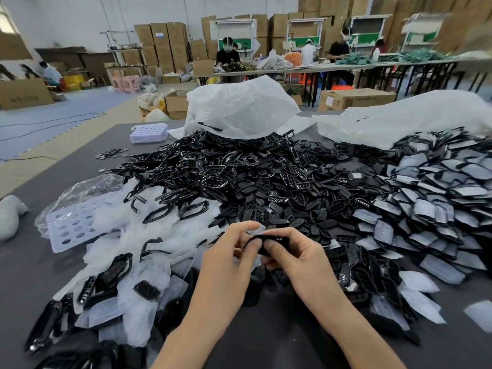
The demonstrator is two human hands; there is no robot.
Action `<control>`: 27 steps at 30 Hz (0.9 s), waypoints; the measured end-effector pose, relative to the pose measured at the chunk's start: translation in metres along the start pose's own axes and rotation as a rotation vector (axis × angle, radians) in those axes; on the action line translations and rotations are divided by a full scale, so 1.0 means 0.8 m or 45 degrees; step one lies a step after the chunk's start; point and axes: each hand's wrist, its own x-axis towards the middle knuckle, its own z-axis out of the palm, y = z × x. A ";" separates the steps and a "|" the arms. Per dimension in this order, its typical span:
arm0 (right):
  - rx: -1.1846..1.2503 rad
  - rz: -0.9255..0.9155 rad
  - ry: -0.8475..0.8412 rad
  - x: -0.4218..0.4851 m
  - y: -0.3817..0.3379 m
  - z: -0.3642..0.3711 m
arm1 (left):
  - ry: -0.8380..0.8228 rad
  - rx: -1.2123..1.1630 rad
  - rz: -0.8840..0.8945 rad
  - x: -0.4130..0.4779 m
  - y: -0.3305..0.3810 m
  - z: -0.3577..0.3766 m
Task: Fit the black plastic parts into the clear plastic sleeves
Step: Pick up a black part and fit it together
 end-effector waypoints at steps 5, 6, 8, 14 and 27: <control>-0.133 -0.020 0.217 0.007 0.009 -0.008 | -0.069 0.558 0.155 0.001 -0.008 -0.019; -0.131 -0.025 0.256 0.008 0.010 -0.010 | -0.121 0.699 0.192 0.000 -0.010 -0.021; -0.120 -0.039 0.311 0.010 0.012 -0.013 | -0.236 0.929 0.245 -0.005 -0.015 -0.021; -0.134 -0.016 0.334 0.008 0.014 -0.010 | -0.263 1.012 0.188 -0.003 -0.019 -0.017; 0.581 0.185 -0.033 0.006 -0.007 -0.005 | -0.160 0.091 0.012 -0.004 -0.009 -0.008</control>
